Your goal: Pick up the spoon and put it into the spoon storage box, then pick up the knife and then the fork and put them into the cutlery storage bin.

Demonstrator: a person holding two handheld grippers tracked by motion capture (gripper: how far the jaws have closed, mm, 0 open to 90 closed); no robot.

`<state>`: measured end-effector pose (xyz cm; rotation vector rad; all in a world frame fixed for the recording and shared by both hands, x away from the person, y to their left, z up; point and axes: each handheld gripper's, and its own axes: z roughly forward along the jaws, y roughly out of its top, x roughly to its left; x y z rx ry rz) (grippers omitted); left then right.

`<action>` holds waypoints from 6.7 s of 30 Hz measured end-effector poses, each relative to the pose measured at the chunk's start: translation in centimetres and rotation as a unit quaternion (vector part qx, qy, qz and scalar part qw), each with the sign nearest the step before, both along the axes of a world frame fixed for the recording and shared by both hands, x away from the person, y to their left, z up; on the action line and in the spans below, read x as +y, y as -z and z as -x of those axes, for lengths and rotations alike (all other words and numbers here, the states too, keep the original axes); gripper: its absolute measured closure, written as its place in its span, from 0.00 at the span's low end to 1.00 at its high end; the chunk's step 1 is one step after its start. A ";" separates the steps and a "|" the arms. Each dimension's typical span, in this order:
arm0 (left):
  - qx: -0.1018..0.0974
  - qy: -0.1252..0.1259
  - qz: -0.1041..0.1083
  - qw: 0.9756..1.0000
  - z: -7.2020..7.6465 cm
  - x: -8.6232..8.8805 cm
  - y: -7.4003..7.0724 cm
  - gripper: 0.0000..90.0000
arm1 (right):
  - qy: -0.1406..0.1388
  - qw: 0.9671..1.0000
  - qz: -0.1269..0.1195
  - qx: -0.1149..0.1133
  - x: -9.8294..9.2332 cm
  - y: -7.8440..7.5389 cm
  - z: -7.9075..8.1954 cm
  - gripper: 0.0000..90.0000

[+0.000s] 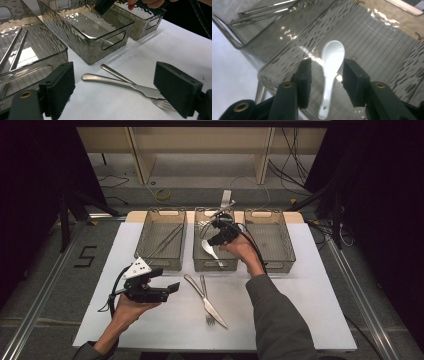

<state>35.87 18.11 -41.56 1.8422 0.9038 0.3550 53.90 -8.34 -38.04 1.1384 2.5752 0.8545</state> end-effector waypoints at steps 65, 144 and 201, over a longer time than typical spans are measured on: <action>0.018 0.014 0.000 1.000 -2.7 -1.8 0.4 0.18 | 0.038 0.971 -0.205 -0.120 -14.9 4.4 19.1 0.32; 0.101 0.113 -0.230 0.961 -10.5 -9.4 6.1 0.99 | 0.030 0.971 -0.205 -0.122 -16.2 4.9 21.7 0.29; 0.186 0.141 -0.346 0.909 -5.9 -6.5 4.7 0.99 | 0.018 0.975 -0.191 -0.115 -15.9 5.0 21.8 0.29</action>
